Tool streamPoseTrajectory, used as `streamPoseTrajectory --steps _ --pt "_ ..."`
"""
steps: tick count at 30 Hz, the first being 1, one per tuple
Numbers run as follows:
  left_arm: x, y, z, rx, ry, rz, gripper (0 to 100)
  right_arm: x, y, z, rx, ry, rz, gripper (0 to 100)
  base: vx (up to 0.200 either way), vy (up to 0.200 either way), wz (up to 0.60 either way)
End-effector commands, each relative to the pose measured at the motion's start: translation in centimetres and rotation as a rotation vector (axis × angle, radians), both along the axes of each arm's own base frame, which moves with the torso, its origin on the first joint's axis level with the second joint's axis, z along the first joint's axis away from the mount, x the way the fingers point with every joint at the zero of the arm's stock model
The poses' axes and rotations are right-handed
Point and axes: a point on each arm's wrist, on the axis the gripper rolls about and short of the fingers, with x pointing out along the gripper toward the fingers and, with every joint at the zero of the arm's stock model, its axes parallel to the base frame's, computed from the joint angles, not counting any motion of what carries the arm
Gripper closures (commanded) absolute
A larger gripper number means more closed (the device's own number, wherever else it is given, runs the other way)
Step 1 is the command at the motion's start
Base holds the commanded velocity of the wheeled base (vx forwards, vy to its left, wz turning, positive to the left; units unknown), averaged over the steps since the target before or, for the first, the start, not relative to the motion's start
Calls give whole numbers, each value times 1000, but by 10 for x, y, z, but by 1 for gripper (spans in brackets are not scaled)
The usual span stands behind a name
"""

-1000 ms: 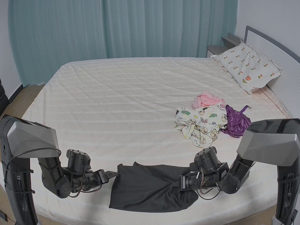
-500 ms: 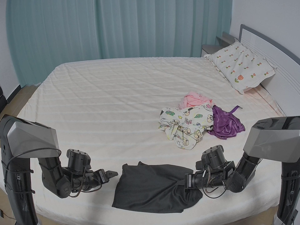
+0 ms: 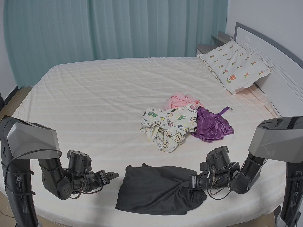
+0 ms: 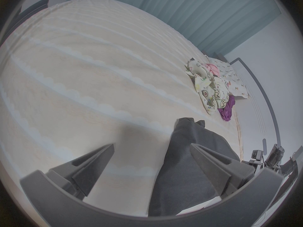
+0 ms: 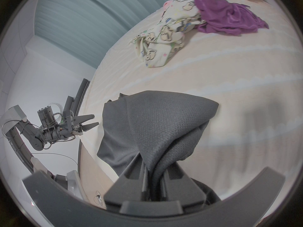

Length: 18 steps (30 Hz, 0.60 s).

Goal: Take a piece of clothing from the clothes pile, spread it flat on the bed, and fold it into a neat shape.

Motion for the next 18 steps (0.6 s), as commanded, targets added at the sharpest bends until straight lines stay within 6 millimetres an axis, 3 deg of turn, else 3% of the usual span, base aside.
streamPoseTrajectory --steps 1,18 --pt "0 0 0 0 0 0 0 -1 -2 2 2 -2 -4 100 0 -200 0" --pt "0 0 0 0 0 0 0 -1 -4 -1 -7 1 -3 100 0 -200 0"
